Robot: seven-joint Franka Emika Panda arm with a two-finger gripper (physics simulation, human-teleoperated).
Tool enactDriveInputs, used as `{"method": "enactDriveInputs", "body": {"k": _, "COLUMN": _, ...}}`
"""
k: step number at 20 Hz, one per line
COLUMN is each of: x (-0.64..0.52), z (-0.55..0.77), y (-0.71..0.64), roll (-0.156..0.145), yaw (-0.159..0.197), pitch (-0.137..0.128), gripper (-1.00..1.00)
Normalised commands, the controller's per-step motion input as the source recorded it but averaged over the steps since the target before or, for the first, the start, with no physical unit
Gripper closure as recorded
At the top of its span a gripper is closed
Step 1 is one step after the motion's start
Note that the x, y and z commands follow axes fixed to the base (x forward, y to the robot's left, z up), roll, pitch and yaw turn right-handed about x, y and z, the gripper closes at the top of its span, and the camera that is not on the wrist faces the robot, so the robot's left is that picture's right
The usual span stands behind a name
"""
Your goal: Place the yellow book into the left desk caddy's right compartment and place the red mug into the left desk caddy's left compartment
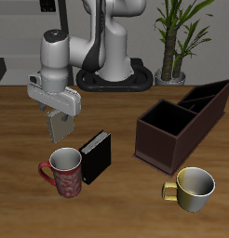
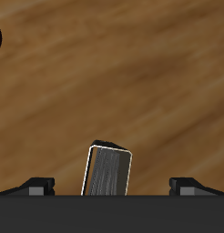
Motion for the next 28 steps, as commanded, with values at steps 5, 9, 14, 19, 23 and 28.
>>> {"method": "enactDriveInputs", "body": {"k": 5, "x": 0.12, "z": -0.26, "y": 0.02, "roll": 0.012, "yaw": -0.001, "pitch": 0.047, "gripper": 1.0}}
{"method": "enactDriveInputs", "body": {"k": 9, "x": 0.05, "z": -0.11, "y": 0.01, "roll": 0.009, "yaw": -0.006, "pitch": 0.017, "gripper": 1.0}}
{"method": "enactDriveInputs", "body": {"k": 14, "x": -0.08, "z": 0.27, "y": 0.12, "roll": 0.017, "yaw": 0.011, "pitch": -0.035, "gripper": 1.0}}
{"method": "enactDriveInputs", "body": {"k": 19, "x": -0.17, "z": 0.6, "y": 0.35, "roll": 0.036, "yaw": 0.03, "pitch": -0.044, "gripper": 1.0}}
{"method": "enactDriveInputs", "body": {"k": 23, "x": -0.1, "z": 0.45, "y": 0.34, "roll": 0.007, "yaw": 0.024, "pitch": 0.004, "gripper": 1.0}}
{"method": "enactDriveInputs", "body": {"k": 28, "x": -0.07, "z": 0.38, "y": 0.49, "roll": 0.032, "yaw": 0.031, "pitch": 0.0, "gripper": 1.0}}
